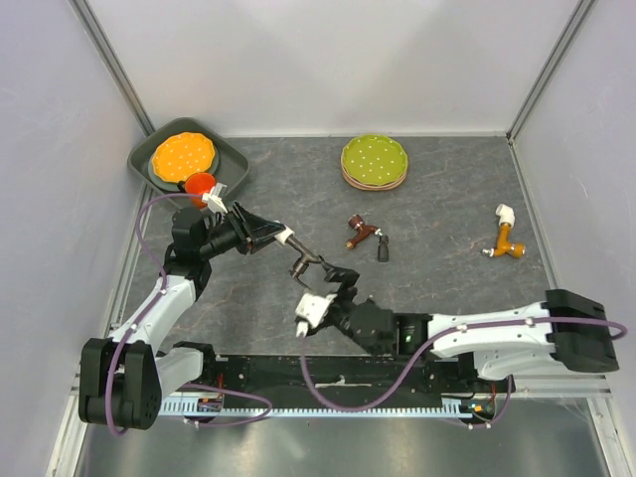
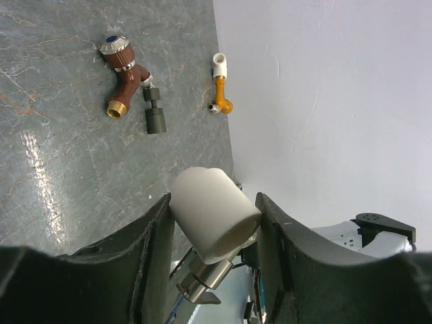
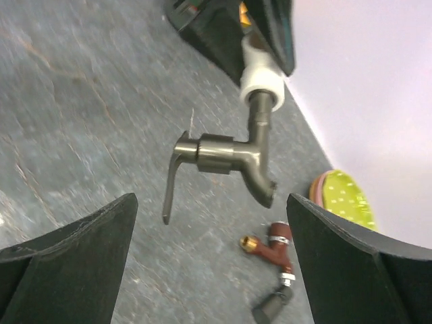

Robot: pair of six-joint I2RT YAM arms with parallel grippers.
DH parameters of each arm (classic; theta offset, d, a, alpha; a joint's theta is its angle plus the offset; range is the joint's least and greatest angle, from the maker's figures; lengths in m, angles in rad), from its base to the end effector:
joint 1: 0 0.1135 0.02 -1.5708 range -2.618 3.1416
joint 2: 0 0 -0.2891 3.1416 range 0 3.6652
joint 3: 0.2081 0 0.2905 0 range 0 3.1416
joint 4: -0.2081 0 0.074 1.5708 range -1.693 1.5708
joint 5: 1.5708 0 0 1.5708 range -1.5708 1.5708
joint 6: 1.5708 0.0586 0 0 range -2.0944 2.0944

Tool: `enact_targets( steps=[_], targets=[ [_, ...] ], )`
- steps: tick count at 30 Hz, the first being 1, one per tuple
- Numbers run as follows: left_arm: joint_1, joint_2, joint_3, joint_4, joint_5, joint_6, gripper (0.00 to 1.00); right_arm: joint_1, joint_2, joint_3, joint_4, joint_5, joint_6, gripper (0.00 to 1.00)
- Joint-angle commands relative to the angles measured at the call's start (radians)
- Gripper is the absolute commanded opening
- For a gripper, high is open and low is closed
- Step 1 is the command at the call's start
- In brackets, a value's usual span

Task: Install the water faucets

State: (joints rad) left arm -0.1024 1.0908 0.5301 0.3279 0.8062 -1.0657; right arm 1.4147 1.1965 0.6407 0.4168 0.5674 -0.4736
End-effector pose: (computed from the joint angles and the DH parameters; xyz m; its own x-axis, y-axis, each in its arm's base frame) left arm 0.2649 -0.0697 0.2432 -0.7843 -0.5284 -0.3251 0.1714 0.3191 -0.9321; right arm 0.0793 0.3010 0.2665 0.3230 -0.4214 -0.8474 -0.6775 0.5222 -0.5180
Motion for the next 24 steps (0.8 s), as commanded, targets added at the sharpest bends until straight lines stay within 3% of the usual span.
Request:
enact_targets(
  steps=[1,12,18,22,24],
  targets=[
    [0.001,-0.014,0.024,0.025,0.025,-0.019,0.02,0.082,0.141,0.073,0.131,0.264,-0.316,0.98],
    [0.001,-0.016,0.024,0.025,0.03,-0.019,0.02,0.115,0.44,0.169,0.387,0.422,-0.644,0.98],
    [0.001,-0.019,0.025,0.025,0.031,-0.019,0.02,0.081,0.661,0.22,0.767,0.528,-0.946,0.98],
    [0.001,-0.019,0.027,0.023,0.031,-0.017,0.02,0.044,0.756,0.244,0.957,0.543,-1.034,0.98],
    [0.001,-0.019,0.027,0.023,0.034,-0.017,0.02,0.035,0.768,0.264,0.975,0.543,-1.034,0.97]
  ],
)
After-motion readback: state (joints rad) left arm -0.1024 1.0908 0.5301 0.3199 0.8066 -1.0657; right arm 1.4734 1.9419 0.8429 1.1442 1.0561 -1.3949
